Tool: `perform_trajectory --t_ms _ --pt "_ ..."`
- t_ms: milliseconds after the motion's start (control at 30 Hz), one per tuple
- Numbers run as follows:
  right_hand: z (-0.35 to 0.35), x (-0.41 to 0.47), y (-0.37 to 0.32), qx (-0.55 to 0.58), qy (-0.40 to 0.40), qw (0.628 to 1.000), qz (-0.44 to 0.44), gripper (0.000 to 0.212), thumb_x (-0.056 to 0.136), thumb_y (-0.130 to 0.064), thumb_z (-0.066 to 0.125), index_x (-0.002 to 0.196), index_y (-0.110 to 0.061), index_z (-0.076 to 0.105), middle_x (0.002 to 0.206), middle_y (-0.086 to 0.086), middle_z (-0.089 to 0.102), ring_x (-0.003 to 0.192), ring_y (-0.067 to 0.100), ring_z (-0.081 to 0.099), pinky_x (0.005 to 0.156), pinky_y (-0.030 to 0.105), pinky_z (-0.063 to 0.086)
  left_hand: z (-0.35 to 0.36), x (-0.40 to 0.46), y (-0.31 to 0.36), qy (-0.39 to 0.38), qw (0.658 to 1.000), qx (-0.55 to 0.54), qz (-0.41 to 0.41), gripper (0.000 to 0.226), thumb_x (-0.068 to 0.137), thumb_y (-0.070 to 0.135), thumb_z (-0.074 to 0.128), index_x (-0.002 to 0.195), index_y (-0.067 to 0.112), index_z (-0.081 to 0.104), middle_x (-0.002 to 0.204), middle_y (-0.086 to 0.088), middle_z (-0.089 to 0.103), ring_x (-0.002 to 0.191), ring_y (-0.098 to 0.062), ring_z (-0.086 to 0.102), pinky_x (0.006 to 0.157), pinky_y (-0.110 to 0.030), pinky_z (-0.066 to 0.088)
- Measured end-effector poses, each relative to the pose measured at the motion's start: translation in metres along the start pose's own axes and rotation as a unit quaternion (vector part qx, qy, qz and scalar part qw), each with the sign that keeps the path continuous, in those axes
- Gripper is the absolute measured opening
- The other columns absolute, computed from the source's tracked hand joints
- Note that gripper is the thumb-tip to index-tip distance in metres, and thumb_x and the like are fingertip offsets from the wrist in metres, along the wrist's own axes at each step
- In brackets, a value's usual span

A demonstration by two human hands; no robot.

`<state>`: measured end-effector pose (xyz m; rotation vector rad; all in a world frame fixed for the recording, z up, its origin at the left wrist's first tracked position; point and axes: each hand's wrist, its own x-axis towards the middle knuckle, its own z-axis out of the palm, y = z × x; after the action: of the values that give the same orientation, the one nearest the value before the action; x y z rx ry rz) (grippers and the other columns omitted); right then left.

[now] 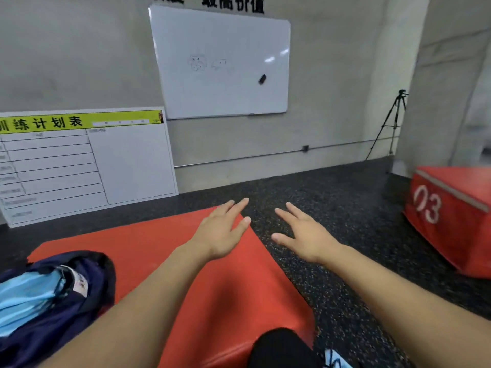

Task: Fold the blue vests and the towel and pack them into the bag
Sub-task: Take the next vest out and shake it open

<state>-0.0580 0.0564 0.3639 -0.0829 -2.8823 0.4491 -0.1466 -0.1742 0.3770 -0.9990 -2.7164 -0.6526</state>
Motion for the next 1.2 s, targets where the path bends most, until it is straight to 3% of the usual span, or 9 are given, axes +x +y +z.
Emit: perform_trajectory --t_ms 167,400,600,733,900,1000,1133,1200 --pt "0.008 -0.053 0.081 -0.009 -0.001 0.999 0.054 0.078 0.097 -0.062 0.053 0.162 -0.033 0.021 0.172 0.000 0.005 0.155 0.022 0.021 0.124 0.037 0.025 0.077 0.010 0.064 -0.060 0.996 0.009 0.059 0.058 0.105 0.054 0.035 0.159 0.044 0.017 0.167 -0.005 0.022 0.154 -0.022 0.018 0.123 -0.042 0.021" --pt "0.066 -0.148 0.176 -0.028 -0.037 0.993 0.104 0.077 0.097 -0.065 0.047 0.162 -0.031 0.022 0.171 0.002 0.010 0.156 0.021 0.017 0.123 0.035 0.021 0.199 -0.023 0.133 -0.151 0.981 -0.059 0.103 0.058 0.106 0.053 0.033 0.160 0.043 0.013 0.168 -0.003 0.018 0.155 -0.020 0.013 0.122 -0.037 0.015" --pt "0.134 -0.213 0.238 -0.009 -0.102 0.977 0.184 0.080 0.093 -0.074 0.038 0.161 -0.035 0.022 0.171 -0.003 0.012 0.155 0.020 0.021 0.124 0.038 0.027 0.277 -0.052 0.151 -0.274 0.957 -0.029 0.087 0.058 0.106 0.056 0.026 0.159 0.047 0.005 0.170 -0.001 0.010 0.156 -0.020 0.006 0.124 -0.043 0.009" --pt "0.186 -0.257 0.266 0.009 -0.162 0.961 0.223 0.077 0.096 -0.070 0.042 0.161 -0.034 0.023 0.170 -0.004 0.013 0.154 0.020 0.023 0.122 0.036 0.027 0.301 -0.044 0.149 -0.283 0.954 0.003 0.103 0.058 0.106 0.055 0.029 0.160 0.043 0.011 0.168 -0.004 0.019 0.154 -0.023 0.015 0.123 -0.043 0.015" --pt "0.248 -0.314 0.286 0.054 -0.236 0.929 0.279 0.104 0.075 -0.089 0.013 0.160 -0.032 0.026 0.170 -0.002 0.017 0.153 0.020 0.024 0.123 0.035 0.027 0.327 -0.037 0.144 -0.317 0.937 0.056 0.134 0.059 0.105 0.055 0.030 0.160 0.043 0.011 0.166 -0.006 0.023 0.153 -0.026 0.021 0.122 -0.043 0.022" --pt "0.272 -0.348 0.297 0.065 -0.273 0.912 0.300 0.107 0.069 -0.090 0.009 0.159 -0.033 0.028 0.169 -0.002 0.018 0.153 0.021 0.025 0.123 0.035 0.027 0.347 -0.034 0.150 -0.333 0.931 0.027 0.148 0.060 0.103 0.059 0.030 0.159 0.046 0.012 0.166 -0.003 0.025 0.152 -0.024 0.022 0.122 -0.045 0.024" --pt "0.295 -0.386 0.310 0.061 -0.318 0.891 0.318 0.113 0.063 -0.093 -0.001 0.158 -0.039 0.025 0.169 -0.001 0.017 0.152 0.025 0.027 0.122 0.040 0.031 0.380 -0.041 0.169 -0.374 0.915 -0.031 0.146 0.079 0.082 0.080 0.010 0.156 0.051 0.009 0.165 0.000 0.027 0.152 -0.021 0.023 0.121 -0.049 0.025" --pt "0.305 -0.401 0.318 0.063 -0.335 0.882 0.326 0.114 0.062 -0.094 -0.004 0.159 -0.040 0.024 0.170 0.001 0.015 0.152 0.026 0.026 0.122 0.041 0.031 0.397 -0.050 0.181 -0.395 0.906 -0.040 0.147 0.078 0.084 0.080 0.014 0.156 0.052 0.008 0.166 0.001 0.025 0.153 -0.019 0.021 0.122 -0.049 0.024"
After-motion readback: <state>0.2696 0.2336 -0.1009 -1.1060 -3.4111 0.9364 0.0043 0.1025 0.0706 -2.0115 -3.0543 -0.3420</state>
